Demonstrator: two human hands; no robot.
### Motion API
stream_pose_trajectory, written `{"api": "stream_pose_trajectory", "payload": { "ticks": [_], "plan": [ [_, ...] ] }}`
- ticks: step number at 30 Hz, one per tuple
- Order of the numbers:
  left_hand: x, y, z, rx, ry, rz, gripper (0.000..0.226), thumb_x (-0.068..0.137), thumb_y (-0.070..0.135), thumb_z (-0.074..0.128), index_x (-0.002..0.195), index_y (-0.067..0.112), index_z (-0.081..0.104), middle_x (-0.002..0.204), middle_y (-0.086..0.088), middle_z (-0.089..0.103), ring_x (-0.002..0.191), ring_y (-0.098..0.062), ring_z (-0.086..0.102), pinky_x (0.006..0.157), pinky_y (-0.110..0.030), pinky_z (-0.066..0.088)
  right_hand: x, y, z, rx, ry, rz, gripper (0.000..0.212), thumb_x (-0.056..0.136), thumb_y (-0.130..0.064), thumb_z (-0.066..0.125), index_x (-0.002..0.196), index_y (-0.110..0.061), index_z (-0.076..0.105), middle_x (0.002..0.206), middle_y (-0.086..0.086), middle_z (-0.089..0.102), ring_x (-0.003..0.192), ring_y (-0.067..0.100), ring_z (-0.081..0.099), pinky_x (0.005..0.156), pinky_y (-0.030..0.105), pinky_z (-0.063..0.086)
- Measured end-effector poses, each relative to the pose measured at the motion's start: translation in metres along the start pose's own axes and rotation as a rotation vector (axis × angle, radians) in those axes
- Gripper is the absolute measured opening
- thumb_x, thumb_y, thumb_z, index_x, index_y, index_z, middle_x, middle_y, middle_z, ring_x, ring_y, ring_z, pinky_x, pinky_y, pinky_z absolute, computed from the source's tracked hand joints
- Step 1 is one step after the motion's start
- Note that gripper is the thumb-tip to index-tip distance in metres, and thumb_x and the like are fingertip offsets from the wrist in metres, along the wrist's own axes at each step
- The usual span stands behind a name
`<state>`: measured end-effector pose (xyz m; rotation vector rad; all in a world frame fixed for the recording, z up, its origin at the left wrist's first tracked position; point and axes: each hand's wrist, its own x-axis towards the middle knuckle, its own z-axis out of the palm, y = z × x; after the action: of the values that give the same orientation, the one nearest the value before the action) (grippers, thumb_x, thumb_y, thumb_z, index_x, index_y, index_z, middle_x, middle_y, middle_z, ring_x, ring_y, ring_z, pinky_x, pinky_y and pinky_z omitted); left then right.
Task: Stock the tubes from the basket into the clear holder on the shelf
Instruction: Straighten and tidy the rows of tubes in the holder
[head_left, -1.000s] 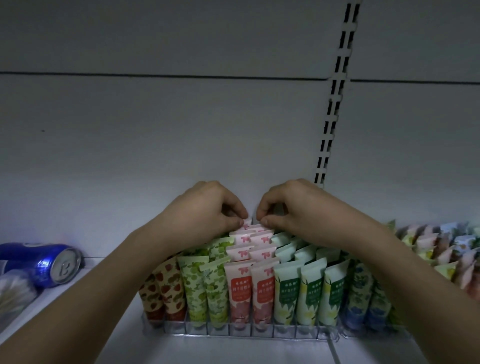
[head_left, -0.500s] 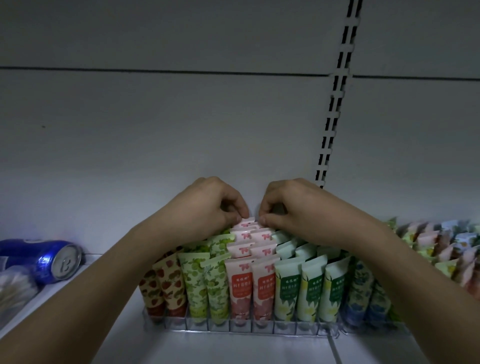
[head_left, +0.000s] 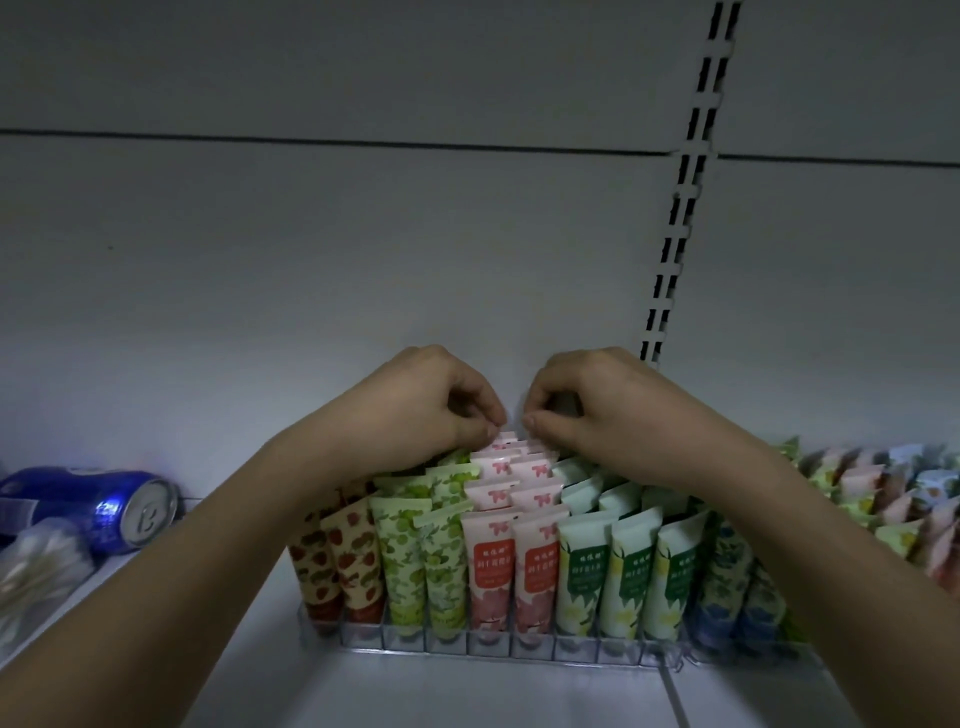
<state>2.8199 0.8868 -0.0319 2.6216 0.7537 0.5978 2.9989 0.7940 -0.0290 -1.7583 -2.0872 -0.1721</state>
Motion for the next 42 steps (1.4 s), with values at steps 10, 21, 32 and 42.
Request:
{"api": "stream_pose_trajectory", "payload": {
  "ticks": [10,21,32,42],
  "plan": [
    [-0.066,0.017,-0.036,-0.063,0.246,0.142,0.011,0.086,0.039,0.061,0.088,0.041,0.072,0.085,0.029,0.068,0.076,0.008,0.061,0.063,-0.005,0.045,-0.015,-0.039,-0.034,0.205,0.217,-0.083,0.015,0.085,-0.045,0.056,0.086,-0.037,0.069,0.074,-0.024,0.064,0.069,0.0,0.06,0.057,0.015,0.045],
    [-0.103,-0.022,-0.009,-0.087,0.447,0.207,0.014,0.086,0.03,0.065,0.094,0.022,0.074,0.086,0.014,0.069,0.082,-0.007,0.061,0.072,-0.018,0.047,-0.002,-0.082,-0.036,0.239,0.089,-0.128,0.011,0.085,-0.039,0.063,0.081,-0.031,0.071,0.072,-0.018,0.065,0.071,-0.004,0.059,0.062,0.01,0.046],
    [-0.101,-0.026,0.004,-0.058,0.328,0.158,0.014,0.08,0.031,0.068,0.092,0.033,0.074,0.08,0.02,0.066,0.09,-0.008,0.052,0.072,-0.018,0.042,0.011,-0.075,-0.009,0.114,-0.32,-0.157,0.01,0.083,-0.043,0.065,0.076,-0.038,0.07,0.079,-0.031,0.064,0.064,-0.008,0.061,0.051,0.009,0.046],
    [-0.101,-0.027,0.009,-0.122,0.324,0.124,0.014,0.077,0.034,0.071,0.088,0.043,0.071,0.077,0.022,0.065,0.089,-0.009,0.051,0.069,-0.016,0.042,0.014,-0.07,-0.003,0.114,-0.331,-0.188,0.017,0.067,-0.052,0.062,0.075,-0.038,0.067,0.075,-0.028,0.066,0.064,-0.008,0.061,0.052,0.015,0.044]
  ]
}}
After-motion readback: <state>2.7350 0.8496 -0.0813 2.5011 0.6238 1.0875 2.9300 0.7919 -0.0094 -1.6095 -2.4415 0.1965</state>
